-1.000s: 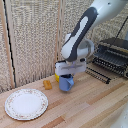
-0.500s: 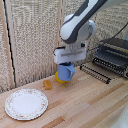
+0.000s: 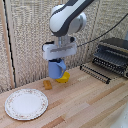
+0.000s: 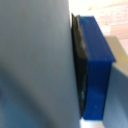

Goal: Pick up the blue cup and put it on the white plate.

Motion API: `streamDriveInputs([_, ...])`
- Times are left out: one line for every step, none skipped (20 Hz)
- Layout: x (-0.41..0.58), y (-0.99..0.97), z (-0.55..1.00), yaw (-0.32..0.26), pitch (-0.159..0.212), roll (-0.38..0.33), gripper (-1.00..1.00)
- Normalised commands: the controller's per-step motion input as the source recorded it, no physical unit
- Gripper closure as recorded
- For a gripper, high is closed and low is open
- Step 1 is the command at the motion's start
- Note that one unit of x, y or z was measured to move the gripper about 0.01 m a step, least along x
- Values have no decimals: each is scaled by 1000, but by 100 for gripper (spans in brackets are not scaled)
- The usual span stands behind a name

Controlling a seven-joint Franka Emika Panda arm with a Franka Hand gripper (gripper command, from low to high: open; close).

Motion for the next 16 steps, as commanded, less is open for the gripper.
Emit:
streamDriveInputs([540, 851, 11, 13, 40, 0, 100])
streamDriveInputs([529, 857, 0, 16, 33, 0, 100])
streamDriveInputs([526, 863, 0, 18, 33, 0, 100])
streamDriveInputs([514, 866, 0, 22, 39, 0, 100])
streamDriveInputs([500, 871, 0, 27, 41, 0, 100])
streamDriveInputs([477, 880, 0, 33, 44, 0, 100])
streamDriveInputs([457, 886, 0, 39, 48, 0, 100])
streamDriveInputs([429, 880, -17, 46, 51, -4, 100])
streamDriveInputs([406, 866, -77, 51, 54, -17, 100])
streamDriveInputs([374, 826, -151, 56, 52, -34, 100])
streamDriveInputs([363, 789, -200, 56, 49, -49, 100])
streamDriveInputs([320, 763, -254, 60, 36, -64, 100])
streamDriveInputs([291, 746, -323, 61, 18, -103, 100])
streamDriveInputs([214, 674, -371, 61, 3, -139, 100])
streamDriveInputs([129, 611, -397, 63, 0, -167, 100])
streamDriveInputs([63, 566, -431, 62, 0, -190, 100])
